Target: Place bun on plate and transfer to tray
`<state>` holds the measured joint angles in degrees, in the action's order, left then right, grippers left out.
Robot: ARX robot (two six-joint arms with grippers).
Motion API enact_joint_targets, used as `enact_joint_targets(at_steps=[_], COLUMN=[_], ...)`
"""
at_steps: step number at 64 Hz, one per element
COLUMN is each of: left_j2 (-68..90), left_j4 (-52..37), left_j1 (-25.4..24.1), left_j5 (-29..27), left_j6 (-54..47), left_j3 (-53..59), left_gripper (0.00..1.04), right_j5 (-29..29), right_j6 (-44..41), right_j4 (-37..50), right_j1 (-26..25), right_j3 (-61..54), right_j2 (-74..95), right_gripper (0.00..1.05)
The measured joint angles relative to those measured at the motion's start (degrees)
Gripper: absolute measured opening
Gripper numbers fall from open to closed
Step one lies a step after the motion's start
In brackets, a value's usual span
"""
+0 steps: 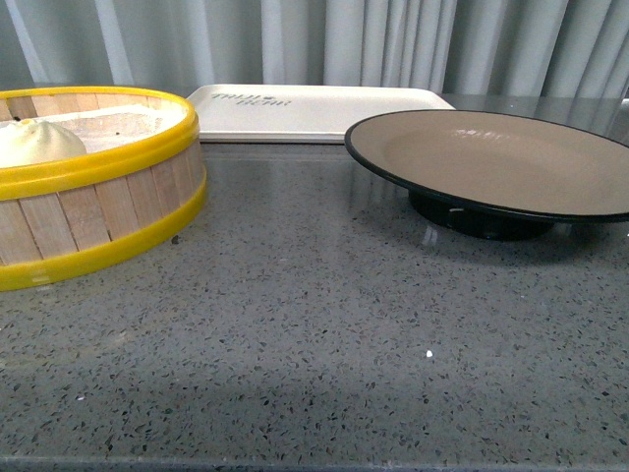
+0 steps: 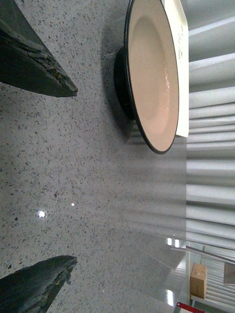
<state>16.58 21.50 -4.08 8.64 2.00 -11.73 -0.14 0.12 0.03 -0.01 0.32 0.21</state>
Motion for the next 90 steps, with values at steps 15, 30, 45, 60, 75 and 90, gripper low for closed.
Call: enact_joint_targets(at_steps=[15,30,45,60,75,90], left_j2=[19.3,40.9,56.2,66.3,67.6,67.9], left_j4=[-10.5,-16.8,-16.6,-16.4,-16.1,-13.3], left_j1=[-8.9,2.4,10.8,9.9,9.1,8.7], left_j5=[3.8,-2.3,-7.7,-12.4,-14.3,-14.7], left_j6=[2.1,1.9,-0.4,-3.7,-6.0,-6.4], left_j3=[-17.1,-36.7,-48.6,-51.5,-51.7,-51.8], left_gripper=[0.98,0.98,0.98,0.98,0.98,0.98], right_j5=[0.1,0.1,0.1,0.1,0.1,0.1], right_j6=[0.0,0.0,0.0,0.0,0.0,0.0], right_j4=[0.0,0.0,0.0,0.0,0.0,0.0], right_j1=[0.0,0.0,0.0,0.0,0.0,0.0], right_j3=[0.0,0.0,0.0,0.0,0.0,0.0], right_j2=[0.1,0.0,0.0,0.0,0.0,0.0], right_gripper=[0.96,0.96,0.96,0.96,0.96,0.96])
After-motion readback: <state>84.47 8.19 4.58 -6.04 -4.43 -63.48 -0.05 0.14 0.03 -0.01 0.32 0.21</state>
